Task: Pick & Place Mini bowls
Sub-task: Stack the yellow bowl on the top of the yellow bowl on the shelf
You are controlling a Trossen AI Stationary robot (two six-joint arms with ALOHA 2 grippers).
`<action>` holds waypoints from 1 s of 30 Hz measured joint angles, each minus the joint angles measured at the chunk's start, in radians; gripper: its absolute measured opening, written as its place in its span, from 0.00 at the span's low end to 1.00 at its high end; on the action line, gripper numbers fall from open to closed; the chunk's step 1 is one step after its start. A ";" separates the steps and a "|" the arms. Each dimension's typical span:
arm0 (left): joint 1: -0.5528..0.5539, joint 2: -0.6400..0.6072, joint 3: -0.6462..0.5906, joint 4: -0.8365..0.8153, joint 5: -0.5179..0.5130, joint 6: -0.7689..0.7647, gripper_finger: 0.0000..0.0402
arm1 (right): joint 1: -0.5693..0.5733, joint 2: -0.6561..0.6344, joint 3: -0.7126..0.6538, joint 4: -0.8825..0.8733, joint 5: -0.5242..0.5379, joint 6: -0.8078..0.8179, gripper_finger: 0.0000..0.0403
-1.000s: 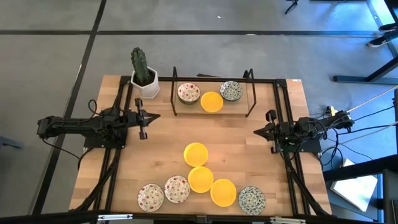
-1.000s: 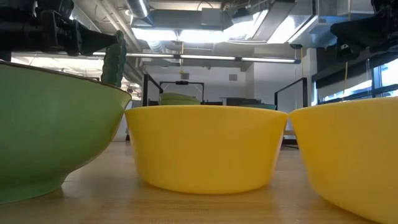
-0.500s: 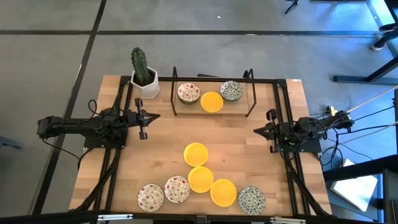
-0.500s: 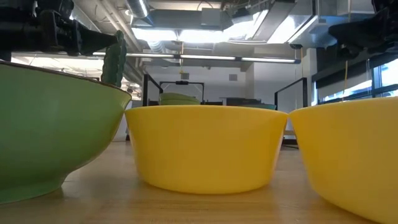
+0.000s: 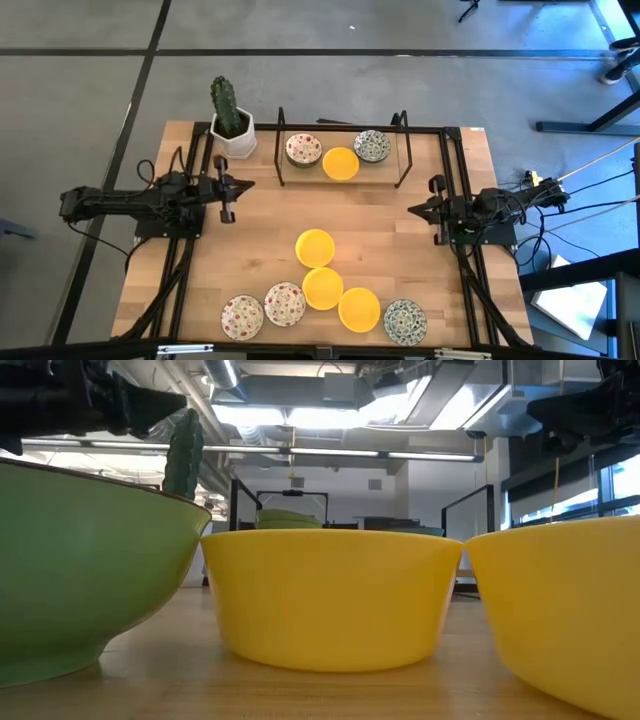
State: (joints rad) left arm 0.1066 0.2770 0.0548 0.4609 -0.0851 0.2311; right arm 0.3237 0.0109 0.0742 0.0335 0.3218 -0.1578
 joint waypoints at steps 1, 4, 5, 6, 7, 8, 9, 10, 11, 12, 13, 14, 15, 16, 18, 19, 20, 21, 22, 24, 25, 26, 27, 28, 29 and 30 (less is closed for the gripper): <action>0.000 0.000 0.000 0.010 0.000 0.001 0.00 | 0.000 0.000 0.000 0.001 0.000 0.000 0.02; 0.000 0.000 0.000 0.013 -0.001 0.019 0.01 | 0.000 0.000 0.000 0.002 0.000 -0.001 0.02; 0.000 0.001 0.000 0.013 -0.001 0.027 0.01 | 0.000 0.000 0.000 0.002 0.000 -0.004 0.02; 0.000 0.001 0.000 0.012 -0.001 0.030 0.02 | 0.000 0.000 0.000 0.002 0.000 -0.004 0.02; 0.000 0.001 0.000 0.007 -0.001 0.029 0.02 | 0.000 0.000 0.000 0.002 0.000 -0.004 0.02; 0.000 0.002 0.000 0.003 -0.002 0.025 0.02 | 0.000 0.000 0.000 0.001 0.000 -0.003 0.02; 0.000 0.002 0.000 0.003 -0.002 0.019 0.02 | 0.000 0.000 0.000 0.000 0.000 0.000 0.02; 0.000 0.002 0.000 0.005 -0.002 0.017 0.02 | 0.000 0.000 0.000 -0.001 0.000 0.000 0.02; 0.000 0.002 0.000 0.007 -0.002 0.017 0.01 | 0.000 0.000 0.000 0.000 0.000 0.003 0.02; 0.000 0.002 0.000 0.006 -0.002 0.017 0.01 | 0.000 0.000 0.000 0.005 0.000 0.012 0.02; 0.000 0.002 0.000 0.006 -0.002 0.017 0.01 | 0.000 0.000 0.000 0.017 0.000 0.026 0.02; 0.000 0.002 0.000 0.005 -0.002 0.017 0.01 | 0.000 0.000 0.000 0.033 0.000 0.042 0.02; 0.000 0.001 0.000 -0.003 -0.002 0.017 0.01 | 0.000 0.000 -0.001 0.048 0.000 0.056 0.02; 0.000 0.001 0.000 -0.016 -0.002 0.017 0.00 | 0.000 0.000 0.000 0.062 0.000 0.067 0.02; 0.000 0.002 0.000 -0.041 -0.002 0.017 0.00 | 0.000 0.000 0.000 0.071 0.000 0.083 0.02; 0.000 0.002 0.000 -0.052 -0.003 0.017 0.00 | 0.000 0.000 0.000 0.066 0.000 0.088 0.02; 0.000 0.002 0.000 -0.062 -0.002 0.017 0.01 | 0.000 0.000 0.000 0.060 0.000 0.090 0.02; 0.000 0.002 0.000 -0.068 -0.003 0.017 0.01 | 0.000 0.000 0.000 0.052 0.000 0.091 0.02; 0.000 0.002 0.000 -0.069 -0.003 0.013 0.01 | 0.000 0.000 -0.001 0.043 0.000 0.093 0.02; 0.000 0.002 0.000 -0.068 -0.003 -0.007 0.02 | 0.000 0.000 -0.001 0.034 0.000 0.094 0.02; 0.000 0.002 0.000 -0.069 -0.003 -0.009 0.02 | 0.000 0.000 0.000 0.031 0.000 0.094 0.02; 0.000 0.002 0.000 -0.068 -0.003 -0.009 0.02 | 0.000 0.000 0.000 0.027 0.000 0.094 0.02; 0.000 0.002 0.000 -0.067 -0.003 -0.009 0.02 | 0.000 0.000 0.000 0.025 0.000 0.094 0.02; 0.000 0.002 0.000 -0.068 -0.003 -0.009 0.02 | 0.000 0.000 0.000 0.025 0.000 0.093 0.02; 0.000 0.002 0.000 -0.068 -0.003 -0.008 0.02 | 0.000 0.000 0.000 0.025 0.000 0.090 0.02; 0.000 0.002 0.000 -0.068 -0.003 -0.002 0.02 | 0.000 0.000 -0.001 0.024 0.000 0.088 0.02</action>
State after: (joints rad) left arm 0.1066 0.2790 0.0547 0.3931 -0.0879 0.2292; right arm 0.3237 0.0109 0.0737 0.0577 0.3218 -0.0698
